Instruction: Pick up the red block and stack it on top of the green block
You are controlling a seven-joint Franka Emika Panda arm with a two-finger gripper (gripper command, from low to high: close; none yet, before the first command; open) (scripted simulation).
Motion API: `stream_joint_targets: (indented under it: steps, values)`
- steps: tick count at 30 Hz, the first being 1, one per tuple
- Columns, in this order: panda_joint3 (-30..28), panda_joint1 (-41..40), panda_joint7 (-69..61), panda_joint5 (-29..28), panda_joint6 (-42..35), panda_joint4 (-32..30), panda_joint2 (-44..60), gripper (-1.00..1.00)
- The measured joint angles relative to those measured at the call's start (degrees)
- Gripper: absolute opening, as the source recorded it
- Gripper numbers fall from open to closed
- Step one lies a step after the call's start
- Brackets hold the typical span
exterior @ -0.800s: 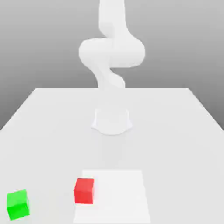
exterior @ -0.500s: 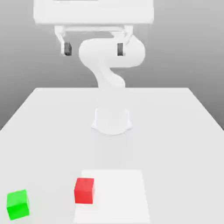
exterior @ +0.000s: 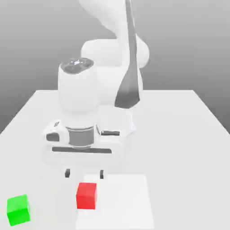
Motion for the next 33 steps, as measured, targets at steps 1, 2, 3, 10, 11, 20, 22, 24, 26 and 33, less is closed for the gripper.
stream_joint_targets:
  steps: [1,2,3,10,11,20,22,24,26,33]
  values:
    - [0.5,-0.4,-0.5,0.6,1.7,0.2,2.1,0.00]
    - [1.1,-0.8,-0.9,1.2,3.5,0.5,4.2,0.00]
    - [1.7,-1.4,-1.4,1.8,5.2,0.8,6.2,0.00]
    - [2.4,-1.9,-1.6,2.2,6.8,1.1,8.1,-1.00]
    - [2.2,-1.8,-1.4,1.9,6.2,1.0,7.4,-1.00]
    - [-2.6,-3.8,5.1,-0.3,-7.3,5.0,-1.9,-1.00]
    - [-4.8,-5.7,7.7,0.7,-10.0,9.0,-0.5,-1.00]
    - [-7.1,-7.7,10.5,1.7,-12.7,13.1,1.1,-1.00]
    - [-8.7,-9.4,12.3,3.0,-14.1,16.5,3.2,-1.00]
    - [-7.0,-11.7,10.6,6.8,-8.5,18.1,10.6,1.00]
